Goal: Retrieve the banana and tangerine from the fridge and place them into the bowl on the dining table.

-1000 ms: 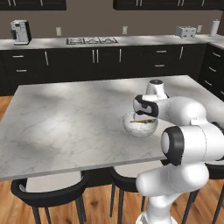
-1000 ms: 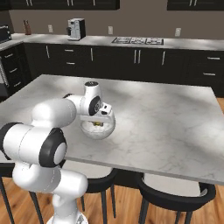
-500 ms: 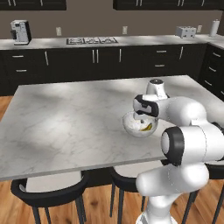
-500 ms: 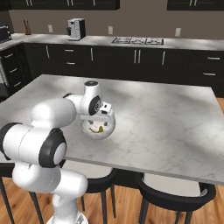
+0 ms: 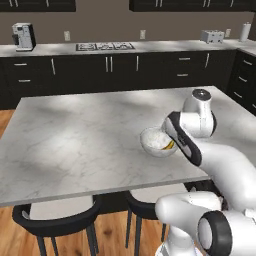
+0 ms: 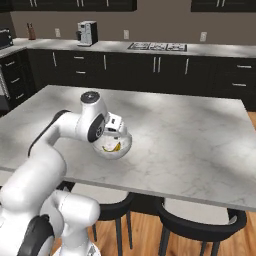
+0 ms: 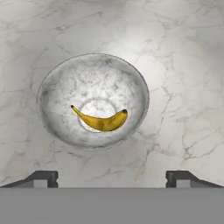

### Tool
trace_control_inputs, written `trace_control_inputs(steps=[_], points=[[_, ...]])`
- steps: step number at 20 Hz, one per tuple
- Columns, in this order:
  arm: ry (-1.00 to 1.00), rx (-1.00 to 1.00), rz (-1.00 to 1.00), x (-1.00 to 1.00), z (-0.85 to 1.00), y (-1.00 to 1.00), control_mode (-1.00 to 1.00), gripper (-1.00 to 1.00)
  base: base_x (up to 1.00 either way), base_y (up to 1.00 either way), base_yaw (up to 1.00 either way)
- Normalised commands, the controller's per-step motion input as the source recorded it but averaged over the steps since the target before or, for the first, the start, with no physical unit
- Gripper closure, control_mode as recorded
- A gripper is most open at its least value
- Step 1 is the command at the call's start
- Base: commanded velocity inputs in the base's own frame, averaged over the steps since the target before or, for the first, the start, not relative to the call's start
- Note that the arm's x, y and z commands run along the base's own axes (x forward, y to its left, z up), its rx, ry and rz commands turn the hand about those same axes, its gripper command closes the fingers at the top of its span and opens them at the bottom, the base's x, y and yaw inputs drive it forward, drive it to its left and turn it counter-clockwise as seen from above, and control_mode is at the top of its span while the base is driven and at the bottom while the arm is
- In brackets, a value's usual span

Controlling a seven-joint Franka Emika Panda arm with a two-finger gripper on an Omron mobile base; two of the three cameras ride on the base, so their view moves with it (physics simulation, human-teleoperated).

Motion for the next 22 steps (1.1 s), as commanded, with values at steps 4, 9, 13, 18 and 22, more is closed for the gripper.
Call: trace_control_inputs(steps=[4,9,13,18,22], points=[[-0.27,0.00,0.00,-1.00,0.65,0.00,-1.00,-1.00,0.00,0.00,0.00],[-0.03,0.00,0.06,-1.00,0.49,0.11,-1.00,-1.00,0.00,0.00,0.00],[0.00,0.00,0.10,-0.99,0.70,0.28,-1.00,-1.00,0.00,0.00,0.00],[0.00,0.00,0.13,-0.75,0.76,0.40,-1.00,-1.00,0.00,0.00,0.00],[-0.03,0.00,0.02,-0.60,0.54,0.01,-1.00,-1.00,0.00,0.00,0.00]])
